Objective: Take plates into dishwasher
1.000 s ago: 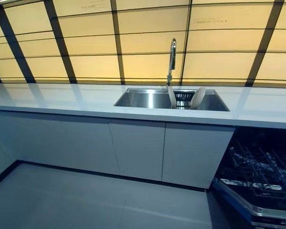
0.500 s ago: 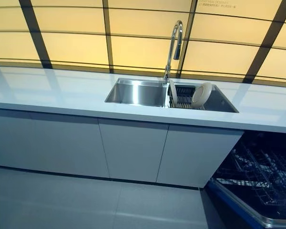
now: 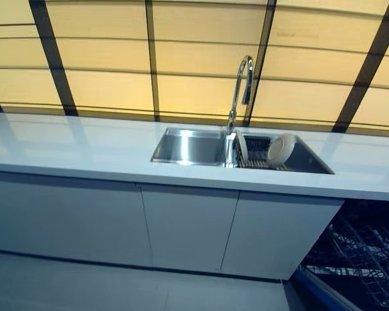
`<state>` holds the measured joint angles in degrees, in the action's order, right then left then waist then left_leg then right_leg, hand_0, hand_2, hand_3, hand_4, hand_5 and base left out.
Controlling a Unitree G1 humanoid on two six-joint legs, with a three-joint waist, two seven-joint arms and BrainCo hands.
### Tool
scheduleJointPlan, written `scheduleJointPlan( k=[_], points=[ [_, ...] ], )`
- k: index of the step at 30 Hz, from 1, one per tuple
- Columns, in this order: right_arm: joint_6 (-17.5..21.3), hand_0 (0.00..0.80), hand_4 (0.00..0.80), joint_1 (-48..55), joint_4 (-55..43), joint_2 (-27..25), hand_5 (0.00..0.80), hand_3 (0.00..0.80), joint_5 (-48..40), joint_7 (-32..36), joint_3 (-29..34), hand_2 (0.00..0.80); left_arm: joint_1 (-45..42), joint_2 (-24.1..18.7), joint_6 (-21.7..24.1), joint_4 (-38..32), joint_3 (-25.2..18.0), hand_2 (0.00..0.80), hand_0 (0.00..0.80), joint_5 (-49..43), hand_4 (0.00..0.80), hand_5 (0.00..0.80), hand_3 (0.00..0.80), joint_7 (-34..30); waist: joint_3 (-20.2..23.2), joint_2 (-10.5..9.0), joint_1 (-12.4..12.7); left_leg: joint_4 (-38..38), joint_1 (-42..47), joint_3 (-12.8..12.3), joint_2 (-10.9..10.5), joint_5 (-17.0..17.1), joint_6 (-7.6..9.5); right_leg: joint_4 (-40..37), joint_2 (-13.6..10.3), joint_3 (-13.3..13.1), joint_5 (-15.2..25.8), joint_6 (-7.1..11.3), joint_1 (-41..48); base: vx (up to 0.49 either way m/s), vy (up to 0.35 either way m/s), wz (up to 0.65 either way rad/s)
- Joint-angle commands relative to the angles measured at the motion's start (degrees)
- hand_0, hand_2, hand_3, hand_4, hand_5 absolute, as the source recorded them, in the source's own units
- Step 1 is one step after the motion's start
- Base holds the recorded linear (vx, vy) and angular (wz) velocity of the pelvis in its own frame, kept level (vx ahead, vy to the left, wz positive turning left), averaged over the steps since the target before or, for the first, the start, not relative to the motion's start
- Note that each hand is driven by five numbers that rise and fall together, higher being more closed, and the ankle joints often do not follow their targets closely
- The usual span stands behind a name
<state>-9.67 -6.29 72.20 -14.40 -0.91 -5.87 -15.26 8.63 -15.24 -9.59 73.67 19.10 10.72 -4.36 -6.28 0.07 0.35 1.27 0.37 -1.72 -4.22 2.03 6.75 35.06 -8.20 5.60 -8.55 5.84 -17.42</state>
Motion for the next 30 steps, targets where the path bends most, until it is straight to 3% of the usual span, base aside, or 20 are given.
scheduleJointPlan(
  k=[1,3,4,5,7,11,12,19,23,24,25,26,27,28,29,30],
  points=[
    [1.1,0.000,0.000,-0.3,1.9,-2.1,0.000,0.000,-0.5,-1.8,0.5,0.000,0.5,1.0,1.3,2.5,-2.1,0.000,0.000,-3.1,0.000,0.000,0.000,-1.0,-2.6,-0.40,-2.6,-1.5,3.1,3.5,-2.5,-5.4,-1.50,-30.8,2.4,0.3,17.8,0.63,1.8,0.553,-0.192,0.44],
    [0.8,0.000,0.000,0.0,2.3,-2.2,0.000,0.000,-0.4,-2.2,1.7,0.000,0.9,1.1,0.8,2.6,-2.0,0.000,0.000,-3.6,0.000,0.000,0.000,-1.6,-2.9,0.07,-4.1,-1.4,5.6,4.9,-2.5,-6.4,-1.63,-40.1,2.8,-0.3,20.3,1.91,-0.3,0.510,-0.143,0.48],
    [0.8,0.000,0.000,0.0,2.3,-2.2,0.000,0.000,-0.4,-2.3,1.8,0.000,1.0,1.1,0.7,2.6,-1.9,0.000,0.000,-3.7,0.000,0.000,0.000,-1.7,-3.0,0.33,-4.1,-1.5,5.9,5.0,-2.3,-6.6,-1.68,-40.1,3.0,-0.2,20.0,1.92,-0.7,0.465,-0.139,0.56],
    [0.2,0.000,0.000,-0.2,2.1,-2.3,0.000,0.000,-0.9,-2.6,2.4,0.000,1.1,1.1,0.3,2.0,-1.9,0.000,0.000,-3.6,0.000,0.000,0.000,-2.1,-3.2,0.36,-4.5,-3.4,7.0,5.9,-2.4,-8.5,-1.41,-39.8,2.7,0.1,20.4,1.32,-1.0,0.419,-0.161,0.52],
    [-1.0,0.000,0.000,-0.2,1.9,-1.9,0.000,0.000,-2.3,-4.0,2.6,0.000,0.7,1.2,0.5,1.8,-1.8,0.000,0.000,-6.0,0.000,0.000,0.000,-3.0,-2.8,-0.87,-4.7,-8.7,7.0,6.5,-2.7,-12.4,-0.65,-34.9,2.4,-1.6,18.6,0.20,1.8,0.454,-0.209,0.47],
    [-1.1,0.000,0.000,0.2,1.5,-1.6,0.000,0.000,-5.1,-4.5,2.5,0.000,0.1,1.2,1.5,1.4,-2.6,0.000,0.000,-6.9,0.000,0.000,0.000,-4.1,-2.5,-1.09,-5.2,-9.4,10.9,4.3,-0.8,-15.6,-2.01,-28.6,1.2,-0.1,19.6,0.89,2.5,0.316,-0.128,0.49],
    [-0.5,0.000,0.000,0.5,1.2,-1.9,0.000,0.000,-2.5,-3.5,2.6,0.000,-0.2,1.3,2.4,1.0,-2.4,0.000,0.000,-8.8,0.000,0.000,0.000,-5.0,-2.3,-0.86,-5.2,-7.8,13.0,4.1,0.2,-15.6,-2.71,-28.5,1.4,1.1,18.9,0.76,3.4,0.334,-0.133,0.47],
    [1.1,0.000,0.000,-0.8,1.9,-2.2,0.000,0.000,-1.1,-3.9,1.3,0.000,-0.9,1.8,1.8,2.2,-0.8,0.000,0.000,-8.9,0.000,0.000,0.000,-3.9,-1.8,0.71,-5.4,-3.3,13.0,3.2,1.6,-13.3,-4.01,-27.4,2.1,2.7,16.6,0.08,3.0,0.172,-0.066,-0.02],
    [1.6,0.000,0.000,0.0,2.4,-1.7,0.000,0.000,-0.1,-2.7,0.6,0.000,-2.0,1.8,2.8,2.4,-1.0,0.000,0.000,-7.7,0.000,0.000,0.000,-3.5,-0.7,1.03,-5.5,-4.7,14.4,3.8,2.9,-13.8,-5.04,-26.3,2.6,2.4,14.5,-1.12,4.0,0.264,-0.107,-0.02],
    [1.6,0.000,0.000,0.1,2.2,-1.6,0.000,0.000,0.7,-2.0,-0.4,0.000,-2.2,2.0,2.7,2.3,-1.2,0.000,0.000,-5.0,0.000,0.000,0.000,-2.8,0.0,1.29,-5.4,-8.8,14.5,4.0,4.9,-9.4,-6.82,-26.4,3.7,2.7,12.9,-2.69,5.2,0.245,-0.146,0.07],
    [1.5,0.000,0.000,0.1,2.2,-1.6,0.000,0.000,1.2,-1.8,-0.6,0.000,-2.2,2.0,2.6,2.3,-1.3,0.000,0.000,-4.4,0.000,0.000,0.000,-2.9,0.1,1.33,-5.4,-9.5,14.4,4.1,5.3,-8.5,-7.13,-26.6,3.9,2.8,12.7,-2.96,5.5,0.244,-0.179,0.09],
    [1.0,0.000,0.000,-0.2,1.9,-1.6,0.000,0.000,2.0,-1.2,-1.3,0.000,-2.1,2.2,2.2,2.2,-1.7,0.000,0.000,-1.0,0.000,0.000,0.000,-2.0,0.4,0.98,-5.1,-14.4,13.1,3.7,6.4,-4.4,-8.10,-28.0,4.6,3.1,12.2,-4.07,7.5,0.222,-0.199,0.04],
    [1.1,0.000,0.000,-0.5,1.6,-1.7,0.000,0.000,1.4,-0.7,-2.4,0.000,-2.0,2.9,2.1,1.9,-3.1,0.000,0.000,0.9,0.000,0.000,0.000,-0.3,0.4,-0.19,-4.4,-25.4,9.9,3.1,7.2,-0.2,-8.87,-29.8,4.7,3.3,11.7,-5.54,10.1,0.239,-0.213,-0.03],
    [1.3,0.000,0.000,-0.5,1.5,-1.7,0.000,0.000,1.2,-0.2,-2.6,0.000,-2.0,3.0,2.3,1.9,-3.4,0.000,0.000,1.0,0.000,0.000,0.000,0.1,0.5,-0.75,-4.1,-28.0,8.2,3.2,6.8,1.0,-8.95,-30.1,4.5,3.3,11.6,-5.84,10.6,0.309,-0.256,-0.13],
    [1.9,0.000,0.000,-0.6,0.6,-1.9,0.000,0.000,0.9,1.3,-3.3,0.000,-2.5,3.6,3.5,1.7,-4.8,0.000,0.000,0.1,0.000,0.000,0.000,0.4,-0.8,-2.28,-2.4,-42.0,-2.4,3.4,4.9,2.9,-8.82,-30.4,4.1,2.2,10.7,-7.11,13.9,0.258,-0.188,-0.13],
    [2.0,0.000,0.000,-0.7,-0.2,-2.1,0.000,0.000,0.5,2.1,-3.5,0.000,-2.6,3.8,3.9,1.5,-5.1,0.000,0.000,0.6,0.000,0.000,0.000,0.1,-1.8,-2.83,-1.3,-45.3,-8.7,2.7,3.8,2.3,-8.39,-30.6,4.1,1.5,10.2,-7.26,15.8,0.359,-0.146,-0.20]
  ],
)
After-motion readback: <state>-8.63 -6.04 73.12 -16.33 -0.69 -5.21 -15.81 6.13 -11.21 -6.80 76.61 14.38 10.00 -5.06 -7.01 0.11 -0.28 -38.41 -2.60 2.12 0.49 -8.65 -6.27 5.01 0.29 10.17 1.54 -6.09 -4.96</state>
